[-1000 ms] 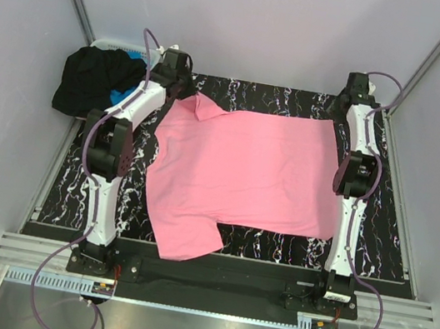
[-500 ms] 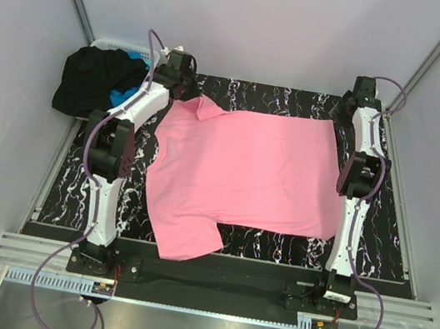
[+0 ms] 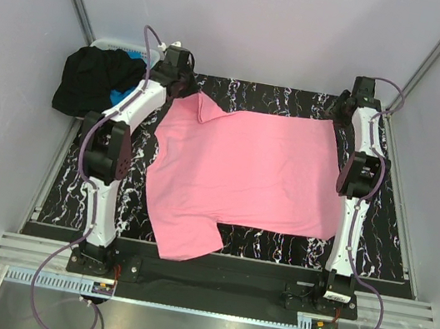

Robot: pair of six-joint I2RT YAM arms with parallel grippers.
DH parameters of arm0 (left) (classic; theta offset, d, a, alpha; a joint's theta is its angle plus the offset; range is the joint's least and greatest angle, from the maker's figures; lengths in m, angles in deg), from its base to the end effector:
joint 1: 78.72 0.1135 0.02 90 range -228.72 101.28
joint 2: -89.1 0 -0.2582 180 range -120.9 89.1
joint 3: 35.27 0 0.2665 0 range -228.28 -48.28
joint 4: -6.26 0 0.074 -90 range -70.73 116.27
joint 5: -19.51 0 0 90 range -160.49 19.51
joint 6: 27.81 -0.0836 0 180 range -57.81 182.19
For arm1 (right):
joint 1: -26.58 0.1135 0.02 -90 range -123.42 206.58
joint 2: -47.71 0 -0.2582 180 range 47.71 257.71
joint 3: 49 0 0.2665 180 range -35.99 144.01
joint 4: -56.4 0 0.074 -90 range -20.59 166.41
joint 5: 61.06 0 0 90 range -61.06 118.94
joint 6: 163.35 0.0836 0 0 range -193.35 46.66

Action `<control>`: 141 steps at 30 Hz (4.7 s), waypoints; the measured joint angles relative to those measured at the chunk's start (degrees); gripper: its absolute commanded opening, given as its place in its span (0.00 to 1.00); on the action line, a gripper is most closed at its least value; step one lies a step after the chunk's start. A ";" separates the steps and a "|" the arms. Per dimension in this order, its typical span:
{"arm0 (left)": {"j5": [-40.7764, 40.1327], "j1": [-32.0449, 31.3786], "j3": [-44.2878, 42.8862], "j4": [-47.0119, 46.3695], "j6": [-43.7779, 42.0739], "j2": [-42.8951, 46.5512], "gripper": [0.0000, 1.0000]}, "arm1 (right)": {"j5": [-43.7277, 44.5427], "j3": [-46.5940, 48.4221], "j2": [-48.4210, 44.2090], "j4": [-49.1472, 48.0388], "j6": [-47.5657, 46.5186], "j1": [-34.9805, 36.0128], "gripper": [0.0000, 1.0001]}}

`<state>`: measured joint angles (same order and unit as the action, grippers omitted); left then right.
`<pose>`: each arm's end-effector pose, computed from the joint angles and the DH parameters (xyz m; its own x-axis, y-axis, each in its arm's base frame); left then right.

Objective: Fold and stack the t-shirts
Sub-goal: Fold the tshirt

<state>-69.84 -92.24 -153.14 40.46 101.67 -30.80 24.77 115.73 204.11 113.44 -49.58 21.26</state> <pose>0.5269 -0.1277 0.2347 -0.5978 -0.5101 -0.6183 -0.1781 0.8366 -0.5181 0.6220 -0.0518 0.1372 -0.6667 0.4658 -0.5819 0.3425 0.8848 0.3160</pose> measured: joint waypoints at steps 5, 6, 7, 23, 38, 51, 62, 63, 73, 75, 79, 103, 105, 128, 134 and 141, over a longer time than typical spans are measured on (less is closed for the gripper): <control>0.00 0.00 0.00 0.02 0.00 1.29 0.00 | 0.02 0.00 0.39 0.00 0.26 -0.11 0.53; 0.00 0.00 0.00 0.02 0.00 1.51 0.00 | 0.02 0.00 0.50 0.00 0.28 -0.15 0.53; 0.00 0.00 0.00 0.02 0.00 1.68 0.00 | 0.04 0.00 0.68 0.00 0.39 -0.15 0.53; 0.02 0.00 0.02 0.20 0.00 1.75 0.00 | 0.04 0.00 1.84 0.83 4.11 -0.85 0.36; 0.00 0.00 1.09 0.17 0.02 1.79 0.00 | -0.02 0.00 1.88 3.30 6.23 -1.07 0.00; 0.04 0.00 1.51 0.33 0.02 2.19 0.00 | 0.04 0.61 1.18 4.09 3.32 -1.07 0.61; 0.04 0.00 2.14 0.33 0.04 2.29 0.00 | -2.54 1.99 1.18 5.38 -3.72 -1.05 0.64; 0.04 0.00 2.14 0.35 0.09 2.32 0.00 | -2.49 1.99 1.18 5.40 -4.15 -1.05 0.64; 0.26 -0.04 2.14 0.35 1.09 2.32 0.00 | -2.95 4.39 3.21 5.31 -3.58 -1.14 0.67; 0.42 -0.07 2.32 0.33 1.31 2.34 0.00 | -3.32 5.16 3.69 5.51 -2.69 -1.29 0.67; 0.90 -0.17 3.65 0.33 1.92 2.82 0.00 | -4.00 5.55 3.93 5.90 -1.44 -1.55 0.62; 1.36 -1.73 7.52 1.03 2.60 7.06 0.00 | -3.87 5.57 4.00 11.30 -1.09 -1.88 0.00; 1.33 -1.73 8.00 1.14 2.60 7.26 0.00 | -3.87 5.57 3.96 11.30 -1.38 -1.88 0.00; 0.85 -1.73 11.69 2.45 2.54 14.43 0.00 | -1.55 -0.83 -8.20 14.60 -3.93 -1.70 0.00; 0.42 -1.73 12.02 4.52 2.80 16.83 0.00 | -1.99 -8.68 -13.90 15.43 -2.93 -0.76 0.00; 0.20 -1.73 14.23 7.56 3.06 22.03 0.00 | -1.51 -19.28 -21.59 15.85 -2.05 2.82 0.00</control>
<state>-69.64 -93.96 -138.91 48.03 104.73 -8.76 23.26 96.45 182.51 129.29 -51.63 24.08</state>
